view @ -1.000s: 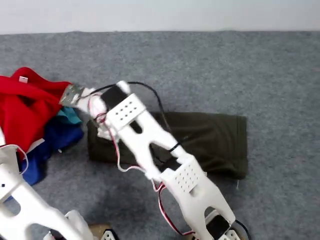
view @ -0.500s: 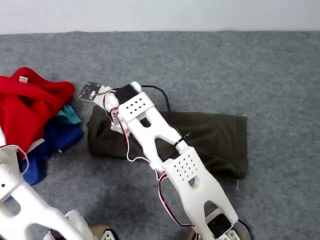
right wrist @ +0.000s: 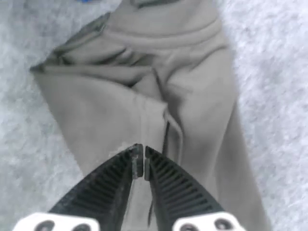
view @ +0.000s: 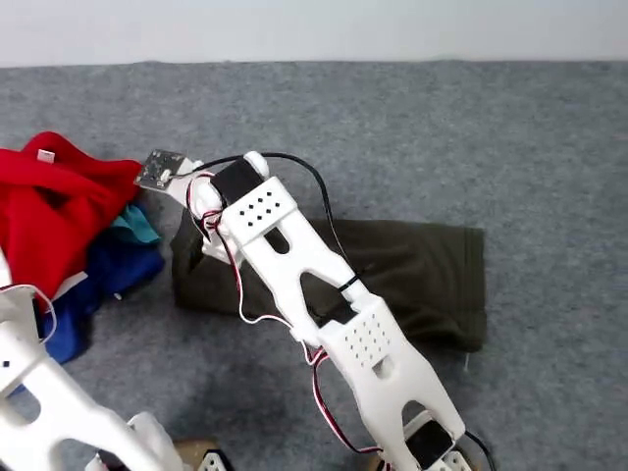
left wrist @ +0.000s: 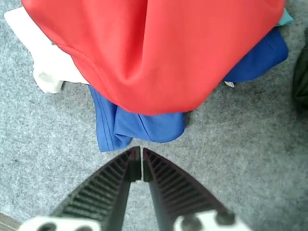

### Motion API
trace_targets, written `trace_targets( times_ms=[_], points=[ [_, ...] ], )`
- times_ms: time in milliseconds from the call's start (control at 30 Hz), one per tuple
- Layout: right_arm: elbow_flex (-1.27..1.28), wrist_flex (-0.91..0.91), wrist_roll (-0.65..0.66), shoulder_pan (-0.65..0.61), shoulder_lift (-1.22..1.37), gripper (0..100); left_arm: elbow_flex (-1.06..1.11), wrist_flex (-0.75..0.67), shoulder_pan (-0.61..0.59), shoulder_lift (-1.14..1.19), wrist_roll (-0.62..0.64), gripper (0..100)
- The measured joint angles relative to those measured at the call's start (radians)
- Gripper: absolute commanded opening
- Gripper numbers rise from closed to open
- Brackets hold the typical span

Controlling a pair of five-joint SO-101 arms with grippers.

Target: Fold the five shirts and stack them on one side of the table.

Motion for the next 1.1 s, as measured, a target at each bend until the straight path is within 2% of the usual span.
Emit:
trace_targets(
  times_ms=[167,300,533,667,900,1100],
  points=[
    [0.336,0.000,0.000,0.034,-0.166,0.9,0.000,0.006,0.000,0.000,-0.020,2],
    [0.552,-0.029,-0.003,0.087,-0.190,0.9,0.000,0.028,0.000,0.000,-0.028,2],
    [0.589,-0.005,-0.054,0.124,-0.278,0.9,0.000,0.044,0.002,-0.020,-0.031,2],
    [0.592,0.000,-0.098,0.161,-0.422,0.9,0.000,0.091,0.069,-0.109,-0.031,2],
    [0.784,0.000,-0.127,0.304,-0.677,0.9,0.044,0.107,0.210,-0.288,0.011,2],
    [1.092,-0.005,-0.127,0.480,-0.804,0.9,0.110,0.107,0.236,-0.339,0.031,2]
  ],
)
